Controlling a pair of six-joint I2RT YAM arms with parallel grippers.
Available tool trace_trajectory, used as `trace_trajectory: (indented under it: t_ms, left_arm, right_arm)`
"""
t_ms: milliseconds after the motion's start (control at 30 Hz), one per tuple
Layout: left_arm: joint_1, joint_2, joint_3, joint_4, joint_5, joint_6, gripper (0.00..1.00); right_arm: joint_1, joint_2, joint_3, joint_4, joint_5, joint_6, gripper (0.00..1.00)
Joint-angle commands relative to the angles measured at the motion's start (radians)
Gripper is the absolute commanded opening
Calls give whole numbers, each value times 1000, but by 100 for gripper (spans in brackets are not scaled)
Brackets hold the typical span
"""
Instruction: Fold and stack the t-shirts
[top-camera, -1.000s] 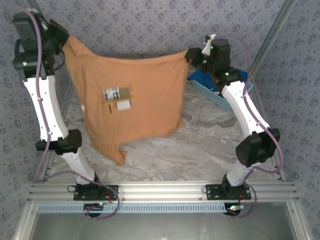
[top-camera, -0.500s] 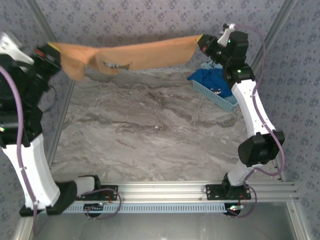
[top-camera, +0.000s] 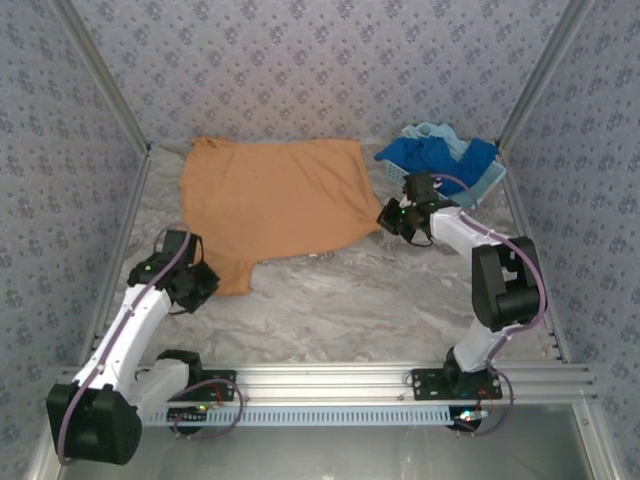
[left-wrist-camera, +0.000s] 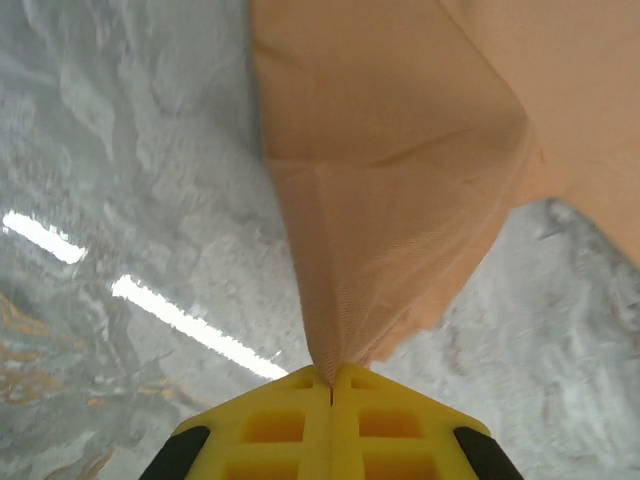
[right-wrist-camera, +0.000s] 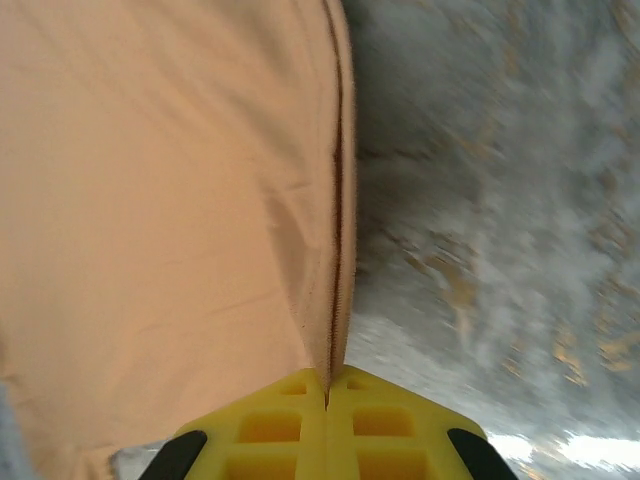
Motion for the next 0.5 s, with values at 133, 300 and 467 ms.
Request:
trace_trajectory:
  t_ms: [133,300,467]
  left_arm:
    - [-101,-66,-3,-41,10,-83,0]
    - [-184,-79,11,-152,-49,-170,0]
    - [-234,-122,-15,-240,-111,-259,0]
  right_arm:
    - [9,-144,-100,-236,267,-44,0]
    - [14,-274,-212,-306,337,-23,0]
    - [25,-331,-323,-300,311,-16,0]
